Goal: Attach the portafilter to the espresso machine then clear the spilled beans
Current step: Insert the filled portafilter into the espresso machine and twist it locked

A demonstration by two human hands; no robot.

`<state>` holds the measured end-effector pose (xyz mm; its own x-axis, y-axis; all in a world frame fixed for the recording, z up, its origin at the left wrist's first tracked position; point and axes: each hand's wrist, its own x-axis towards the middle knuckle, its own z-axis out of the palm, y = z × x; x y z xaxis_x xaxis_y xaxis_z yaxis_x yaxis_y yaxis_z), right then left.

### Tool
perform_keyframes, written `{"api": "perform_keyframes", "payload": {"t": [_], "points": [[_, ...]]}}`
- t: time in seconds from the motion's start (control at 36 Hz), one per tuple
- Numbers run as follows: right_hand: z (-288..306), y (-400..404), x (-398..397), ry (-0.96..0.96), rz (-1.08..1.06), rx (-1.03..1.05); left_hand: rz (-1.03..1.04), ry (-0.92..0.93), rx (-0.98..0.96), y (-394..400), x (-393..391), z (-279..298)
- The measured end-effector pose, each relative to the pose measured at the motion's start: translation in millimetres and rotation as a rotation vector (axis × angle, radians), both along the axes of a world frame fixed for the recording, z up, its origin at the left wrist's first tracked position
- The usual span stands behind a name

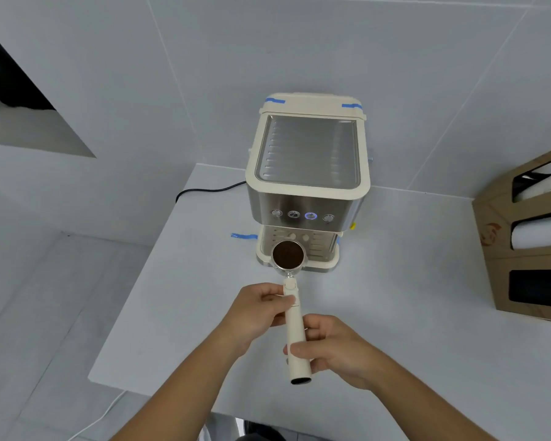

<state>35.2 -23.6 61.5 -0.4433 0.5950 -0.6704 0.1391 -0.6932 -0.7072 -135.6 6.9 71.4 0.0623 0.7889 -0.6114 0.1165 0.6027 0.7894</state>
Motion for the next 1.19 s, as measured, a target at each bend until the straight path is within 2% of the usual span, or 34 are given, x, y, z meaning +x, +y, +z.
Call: {"api": "perform_keyframes", "payload": {"t": [0.19,0.39,0.5,0.67,0.89,1.19], "points": [[-7,4,-5,-0.037,-0.015,-0.031,-0.039,0.193,0.144,5,-23,22],[-16,11,-10,-0.064,-0.072,-0.048,-0.048,0.292,0.492,18,-39,66],[-16,18,-16,-0.063,-0.103,-0.038,-0.039,0.289,0.651,39,-43,98],[-12,33,-19,-0.048,-0.152,-0.038,-0.150,0.388,0.847,88,-34,128],[-11,52,-22,-0.055,-0.182,-0.016,-0.438,0.625,0.988,138,-8,132],[-7,72,-25,-0.015,-0.187,0.019,-0.924,0.855,0.930,181,8,124]]}}
